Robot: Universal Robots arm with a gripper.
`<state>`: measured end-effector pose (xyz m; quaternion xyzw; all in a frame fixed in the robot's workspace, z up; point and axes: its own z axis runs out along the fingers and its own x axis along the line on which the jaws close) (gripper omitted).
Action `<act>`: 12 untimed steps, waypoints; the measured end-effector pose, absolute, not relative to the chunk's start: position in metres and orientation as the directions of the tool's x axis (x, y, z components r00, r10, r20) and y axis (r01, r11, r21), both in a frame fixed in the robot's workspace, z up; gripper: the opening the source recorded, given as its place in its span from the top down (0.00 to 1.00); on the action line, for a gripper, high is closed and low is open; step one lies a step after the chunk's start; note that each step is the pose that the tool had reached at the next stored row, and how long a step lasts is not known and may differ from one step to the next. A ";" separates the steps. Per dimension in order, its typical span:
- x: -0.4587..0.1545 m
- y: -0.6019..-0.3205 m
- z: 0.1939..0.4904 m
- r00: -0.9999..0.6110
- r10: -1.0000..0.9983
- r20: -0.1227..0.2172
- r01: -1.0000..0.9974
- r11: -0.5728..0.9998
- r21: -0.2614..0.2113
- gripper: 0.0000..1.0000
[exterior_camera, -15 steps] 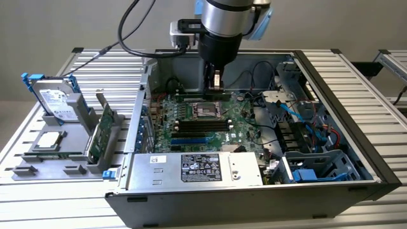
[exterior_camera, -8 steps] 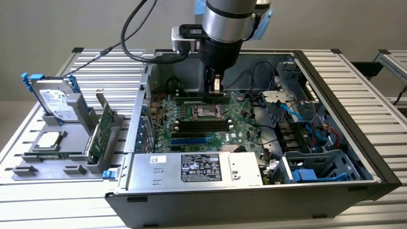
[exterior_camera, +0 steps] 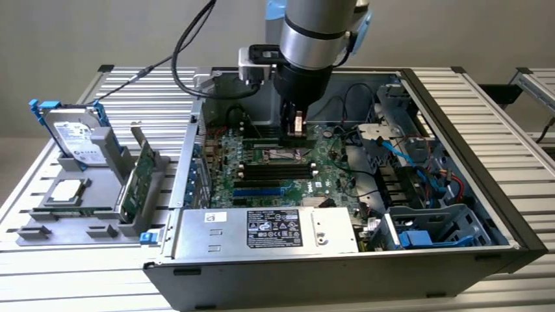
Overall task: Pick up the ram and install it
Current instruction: 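Insert the ram into the slot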
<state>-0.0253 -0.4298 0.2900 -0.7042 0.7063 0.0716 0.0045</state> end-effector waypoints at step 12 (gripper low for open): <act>-0.024 -0.431 0.268 -0.030 -0.994 -0.107 -0.995 0.020 0.095 0.87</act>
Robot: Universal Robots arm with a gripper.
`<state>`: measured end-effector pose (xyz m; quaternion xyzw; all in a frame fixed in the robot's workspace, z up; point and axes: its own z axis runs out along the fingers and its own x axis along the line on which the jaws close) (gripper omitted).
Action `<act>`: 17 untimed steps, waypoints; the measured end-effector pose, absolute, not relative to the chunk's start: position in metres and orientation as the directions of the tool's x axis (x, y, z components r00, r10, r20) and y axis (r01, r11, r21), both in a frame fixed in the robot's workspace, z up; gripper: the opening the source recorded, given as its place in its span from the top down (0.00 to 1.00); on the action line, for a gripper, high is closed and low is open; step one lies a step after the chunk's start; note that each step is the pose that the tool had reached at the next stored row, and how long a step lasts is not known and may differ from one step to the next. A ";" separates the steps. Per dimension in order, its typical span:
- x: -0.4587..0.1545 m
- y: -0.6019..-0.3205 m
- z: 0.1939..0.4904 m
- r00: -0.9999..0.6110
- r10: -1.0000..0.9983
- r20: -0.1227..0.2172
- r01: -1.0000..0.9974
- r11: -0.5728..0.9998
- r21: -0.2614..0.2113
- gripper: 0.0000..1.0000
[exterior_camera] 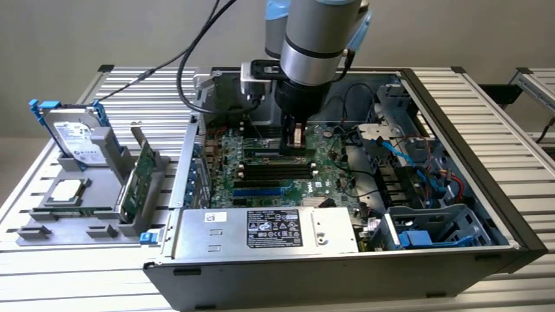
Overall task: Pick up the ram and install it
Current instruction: 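Insert the ram into the slot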
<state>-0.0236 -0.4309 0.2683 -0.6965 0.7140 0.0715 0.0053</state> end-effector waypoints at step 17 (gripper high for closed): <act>-0.024 -0.431 0.239 -0.036 -0.994 -0.105 -0.995 0.026 0.099 0.87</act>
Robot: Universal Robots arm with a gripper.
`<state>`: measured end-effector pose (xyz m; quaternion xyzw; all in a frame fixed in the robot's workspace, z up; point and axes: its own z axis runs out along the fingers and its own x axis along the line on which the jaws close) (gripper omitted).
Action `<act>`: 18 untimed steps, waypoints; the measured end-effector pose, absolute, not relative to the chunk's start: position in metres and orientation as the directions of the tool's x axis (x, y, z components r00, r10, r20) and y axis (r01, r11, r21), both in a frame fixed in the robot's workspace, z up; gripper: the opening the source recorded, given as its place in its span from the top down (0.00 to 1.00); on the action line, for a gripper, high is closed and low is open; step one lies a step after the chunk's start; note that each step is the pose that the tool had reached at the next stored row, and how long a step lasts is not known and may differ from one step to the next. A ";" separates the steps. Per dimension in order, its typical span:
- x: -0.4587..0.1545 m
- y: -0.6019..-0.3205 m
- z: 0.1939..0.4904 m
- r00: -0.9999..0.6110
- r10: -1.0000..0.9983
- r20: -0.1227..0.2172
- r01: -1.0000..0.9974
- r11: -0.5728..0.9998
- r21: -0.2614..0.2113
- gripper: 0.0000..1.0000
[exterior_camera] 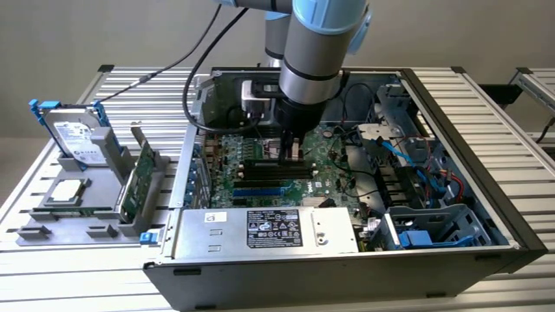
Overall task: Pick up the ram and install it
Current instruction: 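Insert the ram into the slot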
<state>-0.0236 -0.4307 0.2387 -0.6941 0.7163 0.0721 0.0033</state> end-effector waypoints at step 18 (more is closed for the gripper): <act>-0.024 -0.431 0.234 -0.021 -0.997 -0.069 -0.996 0.015 0.086 0.87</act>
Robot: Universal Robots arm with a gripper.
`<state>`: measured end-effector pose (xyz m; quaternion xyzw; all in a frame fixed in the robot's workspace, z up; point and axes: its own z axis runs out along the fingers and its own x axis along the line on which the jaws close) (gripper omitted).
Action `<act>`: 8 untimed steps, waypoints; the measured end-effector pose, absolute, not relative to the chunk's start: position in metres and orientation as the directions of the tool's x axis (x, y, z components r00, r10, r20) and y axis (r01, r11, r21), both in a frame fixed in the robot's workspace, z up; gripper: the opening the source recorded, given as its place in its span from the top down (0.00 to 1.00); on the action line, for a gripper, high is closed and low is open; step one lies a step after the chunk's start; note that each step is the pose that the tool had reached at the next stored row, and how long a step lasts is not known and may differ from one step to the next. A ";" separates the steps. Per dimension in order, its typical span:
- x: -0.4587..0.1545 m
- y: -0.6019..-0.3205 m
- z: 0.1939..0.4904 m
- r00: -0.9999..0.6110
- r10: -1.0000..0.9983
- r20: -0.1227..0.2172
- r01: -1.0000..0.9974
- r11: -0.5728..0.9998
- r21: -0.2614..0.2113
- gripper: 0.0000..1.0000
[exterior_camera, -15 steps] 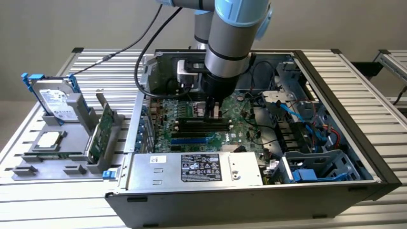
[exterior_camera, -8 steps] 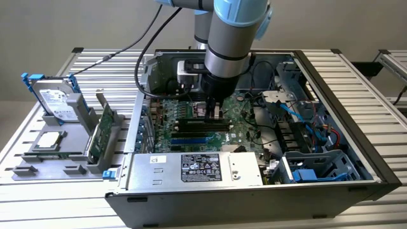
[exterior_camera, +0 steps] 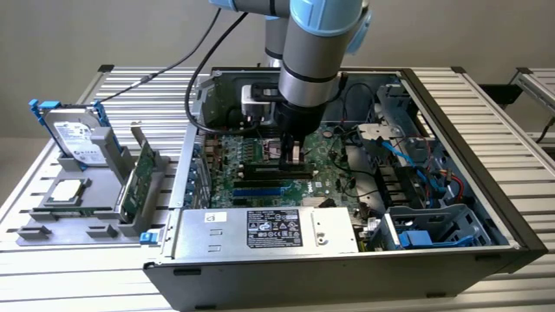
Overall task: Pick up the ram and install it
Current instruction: 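Insert the ram into the slot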
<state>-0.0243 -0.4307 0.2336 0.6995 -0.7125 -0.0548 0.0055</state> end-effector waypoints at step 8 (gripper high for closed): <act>-0.025 -0.431 0.232 -0.018 -0.998 -0.067 -0.996 0.012 0.086 0.87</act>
